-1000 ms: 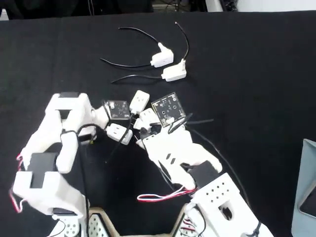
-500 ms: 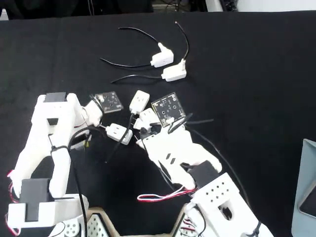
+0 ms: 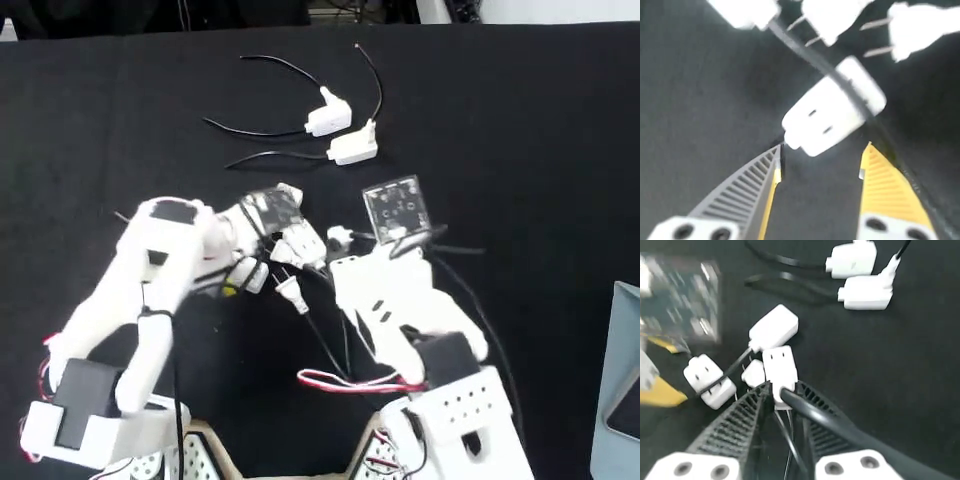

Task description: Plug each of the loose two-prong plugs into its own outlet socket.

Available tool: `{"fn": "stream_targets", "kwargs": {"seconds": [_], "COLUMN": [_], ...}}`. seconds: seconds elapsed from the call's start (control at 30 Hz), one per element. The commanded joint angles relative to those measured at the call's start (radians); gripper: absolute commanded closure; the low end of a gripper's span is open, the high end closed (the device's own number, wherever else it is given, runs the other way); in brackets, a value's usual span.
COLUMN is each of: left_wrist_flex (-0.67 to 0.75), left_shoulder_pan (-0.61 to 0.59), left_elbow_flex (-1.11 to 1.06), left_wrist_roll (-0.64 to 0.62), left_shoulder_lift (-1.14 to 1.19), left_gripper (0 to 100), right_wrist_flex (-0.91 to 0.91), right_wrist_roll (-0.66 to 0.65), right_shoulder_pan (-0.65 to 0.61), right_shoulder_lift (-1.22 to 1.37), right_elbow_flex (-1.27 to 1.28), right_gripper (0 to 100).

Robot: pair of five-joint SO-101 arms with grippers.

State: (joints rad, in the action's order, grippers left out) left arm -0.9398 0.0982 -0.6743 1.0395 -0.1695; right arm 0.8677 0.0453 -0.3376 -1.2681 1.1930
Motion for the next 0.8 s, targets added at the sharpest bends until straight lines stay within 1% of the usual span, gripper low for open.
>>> {"fn": "stream_targets", "kwargs": {"seconds": [0.0,0.23,0.47,0.53,0.67,0.77], "left_wrist_flex": [0.101,0.107,0.107,0.107,0.098,0.097], "left_shoulder_pan": [0.074,0.139,0.151,0.148,0.125,0.077], "left_elbow_flex": [-0.051,-0.054,-0.102,-0.125,-0.171,-0.183], "left_wrist_roll": [0.066,0.078,0.074,0.075,0.072,0.048], "left_shoulder_lift": [-0.034,-0.034,-0.034,-0.037,-0.044,-0.046], "left_gripper": [74,74,75,78,88,91], "right_wrist_flex": [0.003,0.003,0.003,0.003,0.003,0.003], "right_wrist_roll": [0.0,-0.003,-0.002,0.0,0.0,0.0], "right_shoulder_pan": [0.012,0.012,0.012,0.012,0.012,0.009], "right_shoulder_lift": [-0.081,-0.18,-0.183,-0.183,-0.183,-0.183], "right_elbow_flex": [-0.007,0.033,0.033,0.033,0.035,0.041], "right_gripper": [98.7,98.7,98.7,98.7,98.7,98.7]}}
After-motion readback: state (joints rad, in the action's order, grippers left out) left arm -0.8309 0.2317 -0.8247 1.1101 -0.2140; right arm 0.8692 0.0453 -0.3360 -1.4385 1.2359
